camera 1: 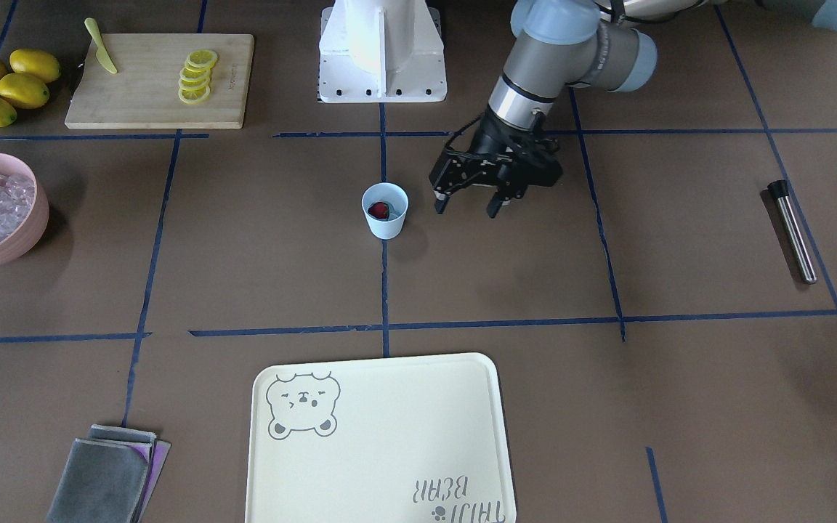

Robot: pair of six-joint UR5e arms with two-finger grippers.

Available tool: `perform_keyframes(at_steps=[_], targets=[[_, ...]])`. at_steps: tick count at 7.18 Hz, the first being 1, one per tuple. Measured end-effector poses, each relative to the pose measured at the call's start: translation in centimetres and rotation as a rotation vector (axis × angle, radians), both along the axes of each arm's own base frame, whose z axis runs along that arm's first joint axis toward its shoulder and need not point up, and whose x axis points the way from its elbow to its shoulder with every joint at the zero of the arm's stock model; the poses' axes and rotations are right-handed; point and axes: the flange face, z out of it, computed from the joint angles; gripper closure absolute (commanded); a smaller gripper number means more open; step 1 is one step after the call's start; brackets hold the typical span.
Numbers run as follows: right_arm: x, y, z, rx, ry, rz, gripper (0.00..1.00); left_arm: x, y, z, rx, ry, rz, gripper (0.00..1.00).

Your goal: Mash ice and strawberries in cup

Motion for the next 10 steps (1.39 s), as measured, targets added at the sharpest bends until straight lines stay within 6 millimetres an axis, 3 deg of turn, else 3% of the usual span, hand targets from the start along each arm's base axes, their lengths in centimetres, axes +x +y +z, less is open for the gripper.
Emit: perform_keyframes(at_steps=[1, 3, 6, 7, 8, 9, 10], targets=[[0.0, 0.0, -0.1, 0.003, -0.001, 0.000, 0.00, -3.1, -0.5, 4.3, 0.044, -0.089, 0.021, 0.01], [0.0, 0.0, -0.1, 0.003, -0.001, 0.000, 0.00, -12.2, -2.7, 13.0, 0.096, -0.256, 0.097, 0.01], [0.0, 0.0, 0.0, -0.002, 0.000, 0.002, 0.00, -26.2, -8.6, 25.8, 0.046, -0.345, 0.230, 0.01], [0.0, -0.1, 0.1, -0.004, 0.000, 0.001, 0.00, -29.6, -10.0, 30.4, 0.013, -0.348, 0.268, 0.01], [0.0, -0.1, 0.1, -0.005, 0.000, 0.002, 0.00, -31.5, -11.2, 35.1, -0.033, -0.358, 0.296, 0.01], [0.0, -0.1, 0.1, -0.005, -0.001, 0.002, 0.00, -32.1, -12.4, 38.4, -0.077, -0.366, 0.311, 0.01], [0.0, 0.0, 0.1, -0.006, -0.001, 0.002, 0.00, -32.1, -13.4, 40.0, -0.103, -0.369, 0.318, 0.01]])
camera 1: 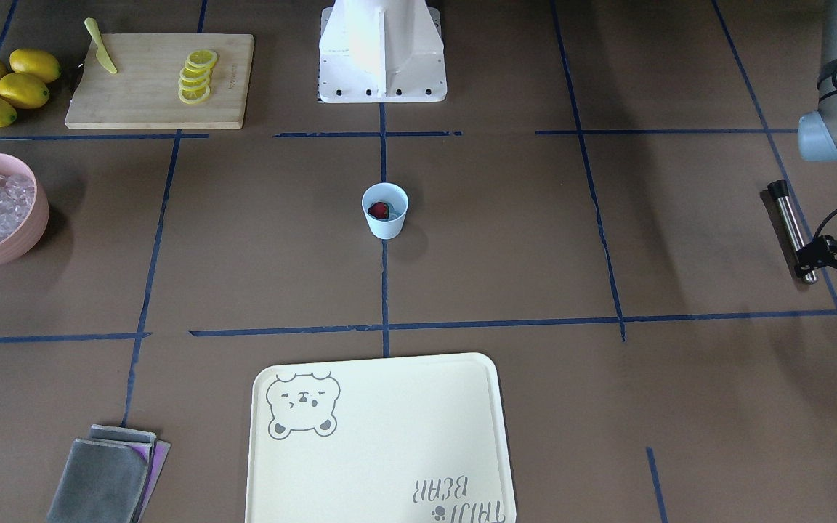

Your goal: Mash ice and strawberries in cup

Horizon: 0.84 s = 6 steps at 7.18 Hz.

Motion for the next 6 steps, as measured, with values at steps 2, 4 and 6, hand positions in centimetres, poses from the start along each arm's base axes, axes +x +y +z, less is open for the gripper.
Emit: perform_keyframes(at_steps=[2, 4, 6], targets=[[0.0, 0.0, 0.0, -0.002, -0.002, 0.002, 0.00, 0.1, -0.5, 1.6, -0.030, -0.009, 0.001, 0.01], [0.0, 0.1, -0.1, -0.001, -0.002, 0.003, 0.00, 0.1, -0.1, 2.8, -0.053, -0.016, 0.003, 0.01], [0.0, 0.1, -0.1, -0.002, -0.002, 0.003, 0.00, 0.2, 0.3, 3.2, -0.069, 0.000, 0.011, 0.01]])
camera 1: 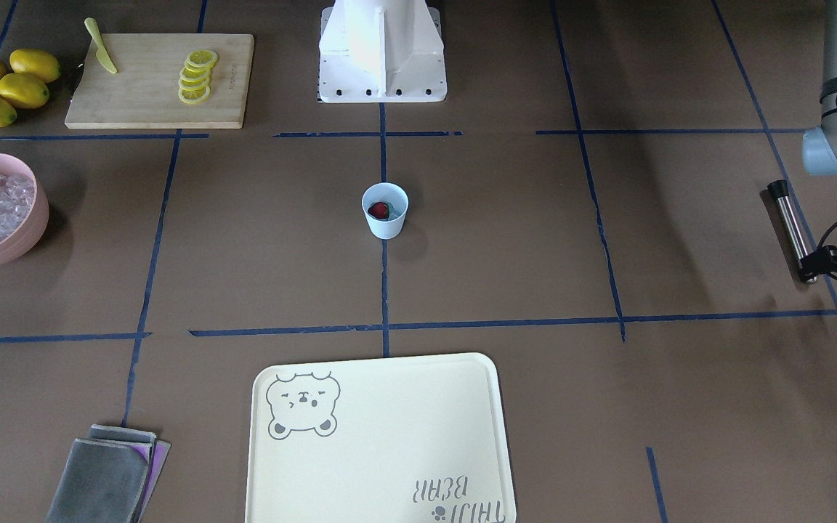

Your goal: Mash ice and strawberries in cup

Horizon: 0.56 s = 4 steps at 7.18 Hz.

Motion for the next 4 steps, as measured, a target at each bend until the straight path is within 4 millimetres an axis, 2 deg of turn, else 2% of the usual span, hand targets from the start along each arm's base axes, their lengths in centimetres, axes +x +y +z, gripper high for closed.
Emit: perform_keyframes(at_steps=[3, 4], targets=[[0.00, 0.00, 0.04, -0.001, 0.000, 0.000, 0.00, 0.81, 0.62, 0.62, -0.030, 0.033, 0.023, 0.01], [0.00, 0.00, 0.07, -0.002, 0.000, 0.000, 0.00, 0.99, 0.77, 1.02, -0.037, 0.032, 0.028, 0.23]])
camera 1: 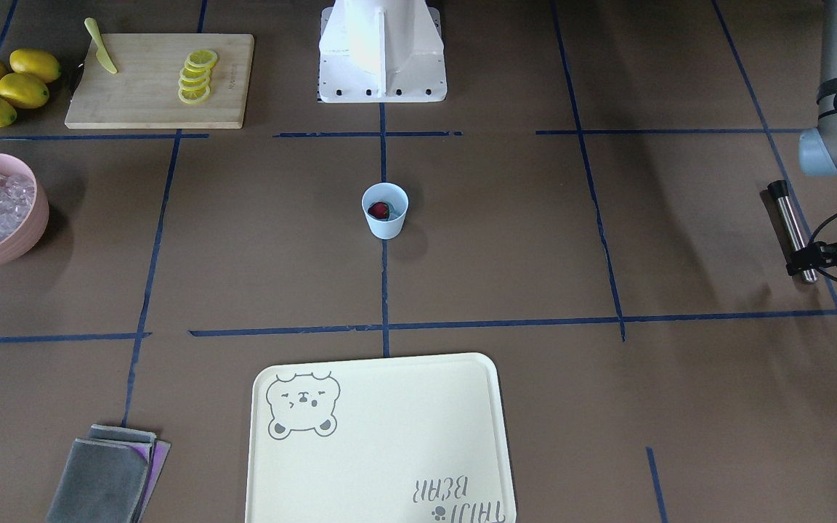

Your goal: Mash ice and strawberries in cup

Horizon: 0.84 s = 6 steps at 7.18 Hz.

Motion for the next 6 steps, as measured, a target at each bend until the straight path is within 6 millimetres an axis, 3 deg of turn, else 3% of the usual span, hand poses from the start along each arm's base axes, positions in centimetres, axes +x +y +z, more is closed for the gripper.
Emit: perform_keyframes(at_steps=[1, 4, 5, 6], targets=[[0.00, 0.00, 0.02, -0.001, 0.000, 0.000, 0.00, 0.15, 0.09, 0.20, -0.004, -0.001, 0.003, 0.58], [0.00, 0.00, 0.05, -0.001, 0.000, 0.000, 0.00, 0.32, 0.30, 0.62, -0.018, 0.007, 0.009, 0.76], [0.00, -0.01, 0.06, -0.001, 0.000, 0.000, 0.00, 0.34, 0.33, 0.70, -0.019, 0.007, 0.009, 0.69], [0.00, 0.00, 0.06, -0.001, 0.000, 0.000, 0.00, 0.35, 0.34, 0.75, -0.020, 0.008, 0.010, 0.81]])
